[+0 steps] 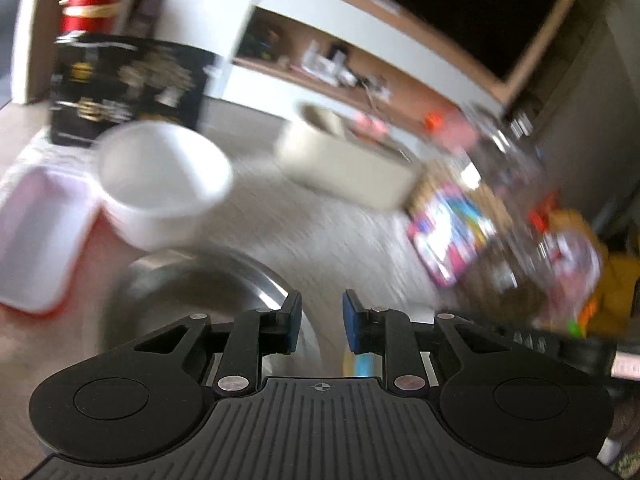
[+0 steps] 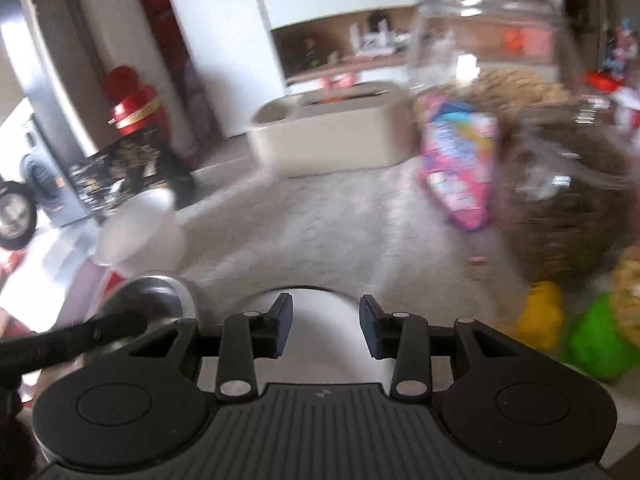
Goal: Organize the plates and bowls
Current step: 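Open both grippers and move them to the large white bowl's rim, then close both grippers on the white bowl rim and lift it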
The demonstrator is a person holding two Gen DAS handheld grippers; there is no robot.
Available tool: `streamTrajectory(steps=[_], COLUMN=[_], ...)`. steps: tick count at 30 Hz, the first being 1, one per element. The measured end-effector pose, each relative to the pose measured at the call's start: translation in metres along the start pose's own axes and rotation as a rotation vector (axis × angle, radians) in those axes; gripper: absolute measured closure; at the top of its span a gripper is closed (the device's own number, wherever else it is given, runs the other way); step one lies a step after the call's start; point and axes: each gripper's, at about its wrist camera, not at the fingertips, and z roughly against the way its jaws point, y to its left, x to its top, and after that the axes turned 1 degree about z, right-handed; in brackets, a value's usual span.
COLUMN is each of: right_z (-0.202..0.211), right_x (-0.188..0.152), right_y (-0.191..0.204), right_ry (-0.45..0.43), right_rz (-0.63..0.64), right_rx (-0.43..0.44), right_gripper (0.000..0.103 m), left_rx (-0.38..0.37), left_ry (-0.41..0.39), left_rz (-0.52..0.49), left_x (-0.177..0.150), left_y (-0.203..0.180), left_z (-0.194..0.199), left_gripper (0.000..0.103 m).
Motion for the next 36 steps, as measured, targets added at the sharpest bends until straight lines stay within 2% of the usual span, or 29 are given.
streamTrajectory(steps=[5, 8, 11, 17, 22, 26, 29, 32, 36], right_z=[-0.037, -0.060, -0.085, -0.141, -0.180, -0.215, -0.229, -0.241, -0.247], right_x=[0.048, 0.075, 0.094, 0.110, 0.108, 0.102, 0.094, 0.087, 0.080], right_y=[0.063, 0.096, 0.127, 0.164, 0.168, 0.171, 0.171, 0.175, 0.185], right_ry=[0.077, 0.103, 0.126, 0.210, 0.293, 0.353, 0.394, 0.444, 0.475], right_rz=[0.020, 0.013, 0.019, 0.063, 0.045, 0.002, -0.035, -0.061, -0.036], right_rx=[0.042, 0.062, 0.052, -0.012, -0.020, -0.059, -0.040, -0.027, -0.055], right_gripper=[0.063, 0.056, 0.056, 0.056, 0.055, 0.055, 0.055, 0.057, 0.067], left_rx=[0.050, 0.122, 0.173, 0.155, 0.206, 0.198, 0.181, 0.173, 0.153], left_ry=[-0.061, -0.038, -0.021, 0.023, 0.047, 0.061, 0.060, 0.056, 0.057], left_rz=[0.148, 0.170, 0.177, 0.161, 0.122, 0.132, 0.147, 0.160, 0.172], left_x=[0.053, 0.083, 0.103, 0.105, 0.095, 0.090, 0.091, 0.090, 0.089], left_y=[0.085, 0.123, 0.148, 0.158, 0.160, 0.166, 0.170, 0.172, 0.172], left_z=[0.007, -0.006, -0.027, -0.059, -0.076, -0.085, -0.083, -0.083, -0.084], left_gripper=[0.078, 0.078, 0.078, 0.077, 0.077, 0.075, 0.075, 0.075, 0.075])
